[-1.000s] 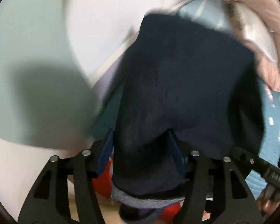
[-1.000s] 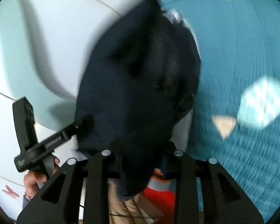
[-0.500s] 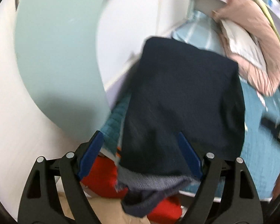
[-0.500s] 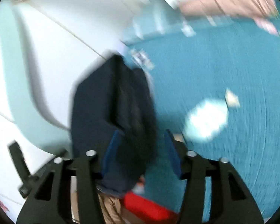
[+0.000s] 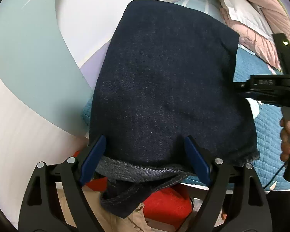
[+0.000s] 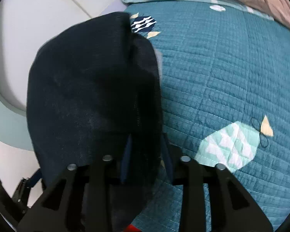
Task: Fold large clothes
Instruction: 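Lower the denim bundle onto the bed corner and open both tools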
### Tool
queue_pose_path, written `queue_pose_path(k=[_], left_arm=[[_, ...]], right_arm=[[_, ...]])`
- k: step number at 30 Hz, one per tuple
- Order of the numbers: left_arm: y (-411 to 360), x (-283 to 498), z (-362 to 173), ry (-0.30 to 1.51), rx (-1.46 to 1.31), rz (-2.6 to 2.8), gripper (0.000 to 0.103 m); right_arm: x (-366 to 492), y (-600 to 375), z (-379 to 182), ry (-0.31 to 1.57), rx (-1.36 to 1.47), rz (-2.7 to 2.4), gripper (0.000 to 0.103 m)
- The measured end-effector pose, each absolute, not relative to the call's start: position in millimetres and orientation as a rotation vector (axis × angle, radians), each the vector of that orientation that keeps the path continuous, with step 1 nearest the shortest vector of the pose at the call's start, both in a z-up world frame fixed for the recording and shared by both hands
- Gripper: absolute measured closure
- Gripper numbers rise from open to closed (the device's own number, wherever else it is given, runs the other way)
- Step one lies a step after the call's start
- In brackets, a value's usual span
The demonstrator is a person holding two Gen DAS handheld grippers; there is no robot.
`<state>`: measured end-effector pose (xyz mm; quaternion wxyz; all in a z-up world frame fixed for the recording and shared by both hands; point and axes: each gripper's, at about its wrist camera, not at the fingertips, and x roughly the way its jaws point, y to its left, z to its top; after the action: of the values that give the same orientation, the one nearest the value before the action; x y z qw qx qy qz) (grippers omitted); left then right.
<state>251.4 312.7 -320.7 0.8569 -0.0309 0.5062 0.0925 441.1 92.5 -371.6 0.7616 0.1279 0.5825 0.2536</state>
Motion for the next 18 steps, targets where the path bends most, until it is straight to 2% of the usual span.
queue_pose_path(k=[8,9,11,15,18], left_arm=[[288,231,-278,0.951,-0.056,0.201,0.019],[282,226,-269,0.931,-0.048,0.199,0.018],[267,214,-247,0.884,-0.038,0.193,0.014],[237,193,-210,0.803,-0.017,0.184,0.013],[213,173,-185,0.744,0.008,0.186,0.013]], right_arm=[[398,53,-304,1.084,0.252,0.657,0.07],[390,48,-294,1.068,0.242,0.668,0.068],[369,36,-270,1.024,0.218,0.686,0.056],[326,25,-226,0.942,0.153,0.681,0.048],[289,15,-197,0.874,0.079,0.649,0.037]])
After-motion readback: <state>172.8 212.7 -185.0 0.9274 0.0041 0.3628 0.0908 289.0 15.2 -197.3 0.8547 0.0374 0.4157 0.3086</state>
